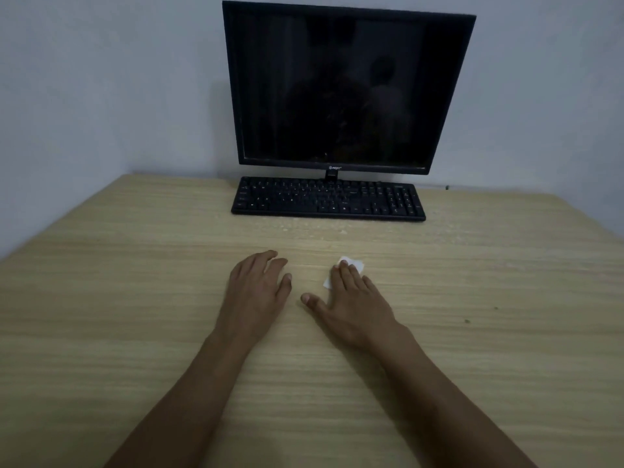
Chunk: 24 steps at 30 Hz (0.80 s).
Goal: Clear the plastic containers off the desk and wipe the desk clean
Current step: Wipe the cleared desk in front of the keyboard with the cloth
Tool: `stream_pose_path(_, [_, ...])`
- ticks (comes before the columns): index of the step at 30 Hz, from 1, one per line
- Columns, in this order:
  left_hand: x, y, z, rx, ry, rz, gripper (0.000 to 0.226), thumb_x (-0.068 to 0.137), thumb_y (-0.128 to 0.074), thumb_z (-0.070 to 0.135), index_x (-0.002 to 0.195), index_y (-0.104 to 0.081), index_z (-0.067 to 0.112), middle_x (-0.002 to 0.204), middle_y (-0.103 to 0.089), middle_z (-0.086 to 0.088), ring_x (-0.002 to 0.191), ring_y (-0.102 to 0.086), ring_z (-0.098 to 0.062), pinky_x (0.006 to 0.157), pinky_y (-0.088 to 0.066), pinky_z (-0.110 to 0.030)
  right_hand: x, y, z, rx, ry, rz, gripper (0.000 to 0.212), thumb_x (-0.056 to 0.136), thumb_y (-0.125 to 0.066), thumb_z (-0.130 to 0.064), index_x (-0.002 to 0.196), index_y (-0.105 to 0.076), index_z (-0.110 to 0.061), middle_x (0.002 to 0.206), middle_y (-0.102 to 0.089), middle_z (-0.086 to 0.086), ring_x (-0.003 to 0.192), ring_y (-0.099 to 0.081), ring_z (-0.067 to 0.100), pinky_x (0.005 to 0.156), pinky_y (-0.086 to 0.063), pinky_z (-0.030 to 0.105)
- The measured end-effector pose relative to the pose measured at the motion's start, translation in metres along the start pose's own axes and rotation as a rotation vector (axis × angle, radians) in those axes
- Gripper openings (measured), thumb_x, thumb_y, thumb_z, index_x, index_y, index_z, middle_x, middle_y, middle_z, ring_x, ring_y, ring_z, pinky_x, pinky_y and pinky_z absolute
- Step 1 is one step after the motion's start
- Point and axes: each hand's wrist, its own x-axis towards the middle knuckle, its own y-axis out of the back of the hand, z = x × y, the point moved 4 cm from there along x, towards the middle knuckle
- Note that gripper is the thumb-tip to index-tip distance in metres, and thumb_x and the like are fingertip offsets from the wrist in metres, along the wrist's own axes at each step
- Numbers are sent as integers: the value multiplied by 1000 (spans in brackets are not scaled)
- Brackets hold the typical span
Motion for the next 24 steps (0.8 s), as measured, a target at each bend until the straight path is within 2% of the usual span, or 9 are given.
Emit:
stream_pose_path(5, [-5, 1, 2, -15, -3, 15, 48, 93, -35, 38, 113, -67, 9, 123, -63, -12, 113, -59, -30, 95, -47, -47, -28, -2, 11, -51, 128, -53, 88, 89, -15, -72, 152, 8, -15, 160, 13, 0, 146, 15, 9, 120, 5, 34])
stream_pose_path(11, [-10, 4, 11, -7, 3, 39, 46, 94, -35, 38, 110, -68, 10, 121, -64, -9, 112, -60, -27, 94, -47, -52, -21, 15, 61, -56, 0, -57, 93, 85, -10, -75, 152, 9, -14, 160, 14, 2, 145, 14, 9, 119, 5, 33])
stream_pose_path(15, [-10, 0, 12, -9, -22, 12, 48, 94, -34, 39, 111, -67, 9, 122, -63, -11, 112, -60, -28, 94, -47, -50, -2, 13, 50, -45, 25, -37, 97, 84, -11, -78, 152, 8, -12, 160, 13, 4, 146, 14, 11, 119, 7, 33])
stream_pose_path(20, [-10, -1, 11, -33, -19, -17, 51, 95, -32, 42, 114, -66, 9, 125, -62, -11, 116, -57, -27, 98, -45, -47, -8, 2, 13, -62, 172, -49, 92, 87, -12, -75, 153, 7, -14, 160, 12, 2, 145, 14, 9, 120, 7, 34])
stream_pose_path(24, [-11, -2, 9, -75, 19, -34, 56, 94, -27, 48, 120, -63, 13, 131, -57, -7, 123, -51, -24, 104, -40, -44, -30, 3, 28, -79, 189, -41, 91, 86, -10, -76, 152, 9, -18, 159, 14, -3, 144, 15, 5, 119, 8, 32])
